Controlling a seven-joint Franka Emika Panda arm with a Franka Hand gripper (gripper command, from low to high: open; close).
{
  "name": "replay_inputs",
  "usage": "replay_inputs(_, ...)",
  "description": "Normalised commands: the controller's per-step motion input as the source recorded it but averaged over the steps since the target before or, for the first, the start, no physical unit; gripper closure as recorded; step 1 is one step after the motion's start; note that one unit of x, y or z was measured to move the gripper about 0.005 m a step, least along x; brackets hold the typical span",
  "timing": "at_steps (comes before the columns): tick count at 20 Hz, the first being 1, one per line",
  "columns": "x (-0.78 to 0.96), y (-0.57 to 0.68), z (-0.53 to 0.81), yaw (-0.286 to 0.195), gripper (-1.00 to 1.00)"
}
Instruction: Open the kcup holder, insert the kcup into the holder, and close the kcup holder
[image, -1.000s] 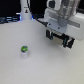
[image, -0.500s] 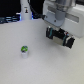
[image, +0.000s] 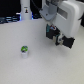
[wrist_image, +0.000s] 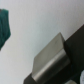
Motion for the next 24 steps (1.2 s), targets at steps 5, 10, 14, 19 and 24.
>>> replay_inputs(5, -0.15, -0.49, -0.02, -0.271, -1.00)
replay_inputs(10, -0.20, -0.46, -0.06, -0.281, -1.00)
replay_inputs(14, -0.27, -0.44, -0.13, -0.284, -1.00)
replay_inputs(19, -0.28, -0.45, -0.21, -0.281, -1.00)
replay_inputs(24, -0.31, -0.46, -0.26, -0.284, -1.00)
